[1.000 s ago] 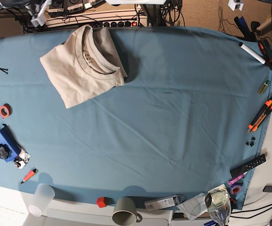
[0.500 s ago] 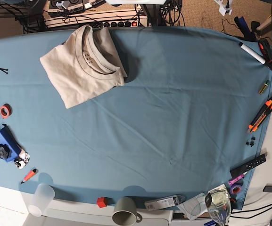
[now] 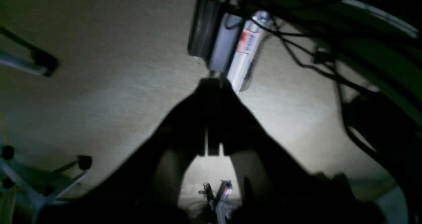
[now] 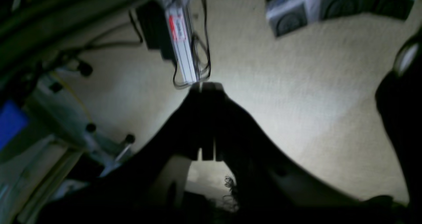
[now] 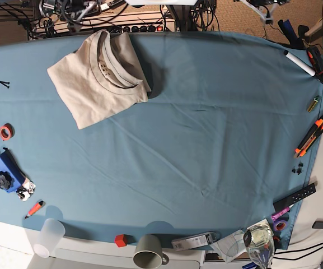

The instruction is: Fold the T-shirt properly

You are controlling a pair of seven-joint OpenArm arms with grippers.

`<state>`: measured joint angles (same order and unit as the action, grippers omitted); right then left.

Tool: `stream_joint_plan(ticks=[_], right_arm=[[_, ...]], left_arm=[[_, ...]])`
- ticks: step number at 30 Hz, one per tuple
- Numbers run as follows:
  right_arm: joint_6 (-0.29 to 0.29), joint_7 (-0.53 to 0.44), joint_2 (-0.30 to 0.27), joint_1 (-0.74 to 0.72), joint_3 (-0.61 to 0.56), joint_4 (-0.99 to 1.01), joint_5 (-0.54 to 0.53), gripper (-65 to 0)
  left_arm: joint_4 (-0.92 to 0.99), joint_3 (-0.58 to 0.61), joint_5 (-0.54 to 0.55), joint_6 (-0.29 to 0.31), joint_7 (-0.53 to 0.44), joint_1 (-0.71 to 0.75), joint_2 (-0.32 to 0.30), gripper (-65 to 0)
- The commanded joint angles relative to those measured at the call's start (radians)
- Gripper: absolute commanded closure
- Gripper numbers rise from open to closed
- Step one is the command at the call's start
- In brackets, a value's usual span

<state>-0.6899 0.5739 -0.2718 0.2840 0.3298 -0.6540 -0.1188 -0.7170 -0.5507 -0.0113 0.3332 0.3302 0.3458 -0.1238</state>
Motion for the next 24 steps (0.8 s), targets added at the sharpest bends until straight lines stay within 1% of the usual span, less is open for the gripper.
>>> stream_joint_plan(ticks=[1, 3, 5, 6, 8, 10, 12, 13, 15, 18, 24], right_arm=[[-0.008, -0.027, -0.022, -0.014, 0.003, 0.015, 0.01, 0.0], [-0.002, -0.07, -0.026, -0.05, 0.0, 0.058, 0.042, 0.0], [0.069, -0.111, -0.031, -0.082, -0.039, 0.094, 0.094, 0.0], [0.105, -0.141, -0.034, -0.093, -0.076, 0.108, 0.122, 0.0], [0.182, -0.223, -0.042, -0.107, -0.176, 0.126, 0.191, 0.0], [0.262, -0.284, -0.047, -0.11, -0.28, 0.126, 0.243, 0.0], [0.311, -0.32, -0.047, -0.11, -0.379, 0.126, 0.251, 0.0], [0.33, -0.327, -0.047, -0.11, -0.423, 0.126, 0.251, 0.0], [0.355, -0.34, -0.047, -0.11, -0.494, 0.126, 0.251, 0.0], [0.381, -0.341, -0.047, -0.109, -0.554, 0.126, 0.251, 0.0], [0.382, -0.344, -0.047, -0.109, -0.568, 0.126, 0.25, 0.0]], left_arm=[[0.021, -0.002, -0.018, -0.011, -0.033, -0.004, -0.003, 0.0], [0.068, -0.002, -0.06, -0.047, -0.082, -0.021, 0.005, 0.0], [0.098, -0.002, -0.097, -0.084, -0.15, -0.031, 0.018, 0.0], [0.106, -0.002, -0.115, -0.097, -0.193, -0.031, 0.026, 0.0], [0.115, -0.002, -0.151, -0.097, -0.262, -0.034, 0.04, 0.0], [0.115, -0.002, -0.172, -0.069, -0.276, -0.039, 0.048, 0.0], [0.115, -0.002, -0.172, -0.055, -0.276, -0.038, 0.048, 0.0], [0.115, -0.002, -0.172, -0.064, -0.277, -0.038, 0.047, 0.0], [0.114, -0.002, -0.171, -0.071, -0.279, -0.039, 0.042, 0.0], [0.112, -0.002, -0.168, -0.071, -0.279, -0.039, 0.04, 0.0], [0.112, -0.002, -0.168, -0.07, -0.279, -0.039, 0.041, 0.0]])
